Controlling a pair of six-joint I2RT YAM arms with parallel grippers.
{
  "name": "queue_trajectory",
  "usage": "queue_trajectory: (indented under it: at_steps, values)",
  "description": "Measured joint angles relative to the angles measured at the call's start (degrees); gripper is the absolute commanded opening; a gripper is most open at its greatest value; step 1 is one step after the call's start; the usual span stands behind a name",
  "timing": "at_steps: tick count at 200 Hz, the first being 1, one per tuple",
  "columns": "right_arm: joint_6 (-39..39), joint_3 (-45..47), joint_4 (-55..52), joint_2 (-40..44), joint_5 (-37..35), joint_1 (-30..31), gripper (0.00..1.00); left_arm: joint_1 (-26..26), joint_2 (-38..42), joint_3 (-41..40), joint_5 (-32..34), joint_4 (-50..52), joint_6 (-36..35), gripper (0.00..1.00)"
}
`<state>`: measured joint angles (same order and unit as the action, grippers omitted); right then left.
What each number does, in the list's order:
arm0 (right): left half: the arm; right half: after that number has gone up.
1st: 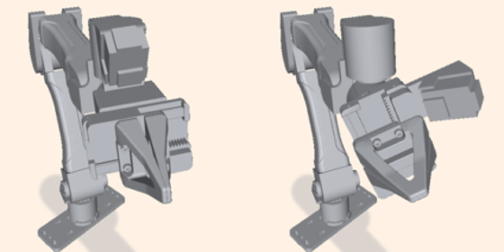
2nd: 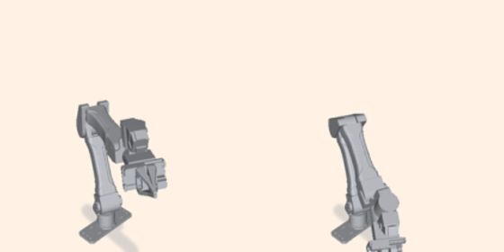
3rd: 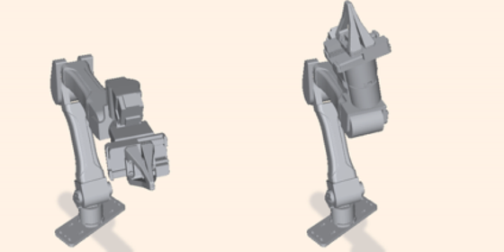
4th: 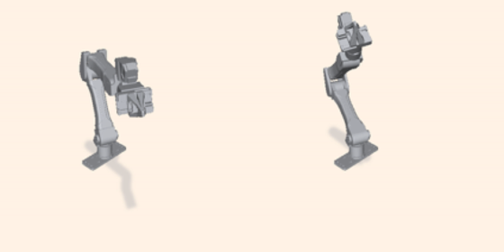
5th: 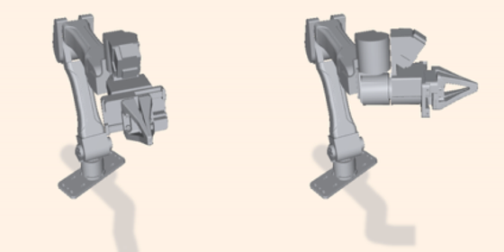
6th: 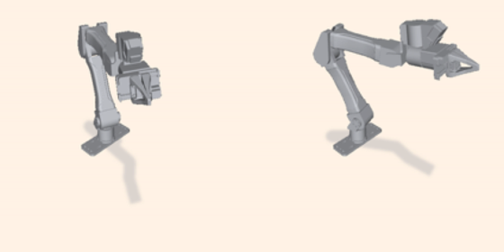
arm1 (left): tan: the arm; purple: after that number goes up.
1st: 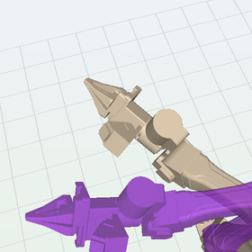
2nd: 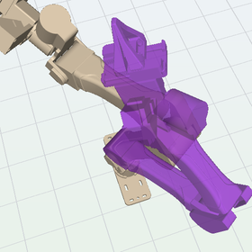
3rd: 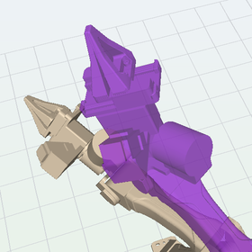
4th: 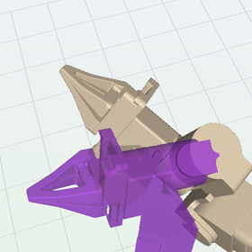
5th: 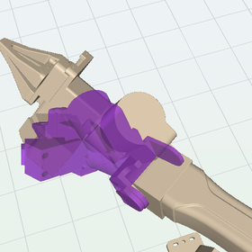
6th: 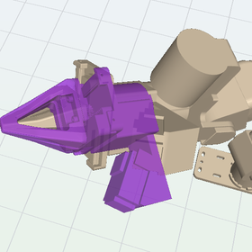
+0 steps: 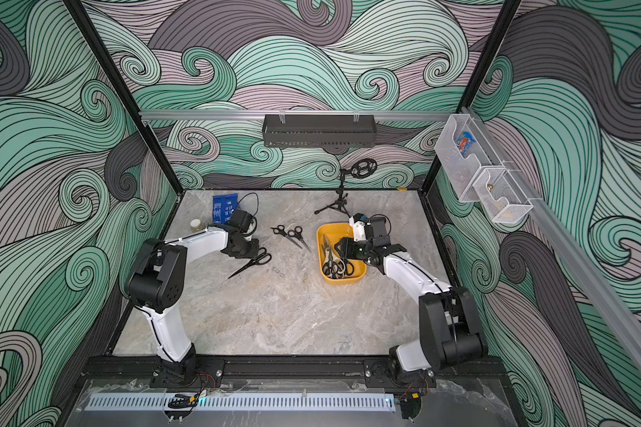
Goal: Put the scissors into the storage box
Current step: Pick up the scissors from the center of the board.
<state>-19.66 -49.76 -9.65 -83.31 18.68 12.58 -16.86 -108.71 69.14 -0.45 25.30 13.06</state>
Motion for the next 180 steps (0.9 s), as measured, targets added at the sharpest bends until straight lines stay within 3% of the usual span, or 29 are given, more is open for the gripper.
queue_trajectory:
  at_steps: [47,105,141,180]
  values:
    - [0.0,0.5,0.0,0.0,0.0,0.0,0.5,-0.2,-3.1,3.0,0.4,-0.5,0.0,0.33]
    - [0.2,0.8,0.0,0.0,-0.2,0.0,0.5,-0.2,-4.7,4.8,1.5,-0.5,0.0,0.17]
    - [0.3,0.8,0.0,0.0,-0.2,0.0,0.5,-0.2,-4.9,5.0,2.2,-0.4,0.3,0.0]
    - [0.2,1.1,0.0,0.1,-0.2,0.0,0.5,-0.2,-5.2,5.4,2.2,-0.2,0.4,0.0]
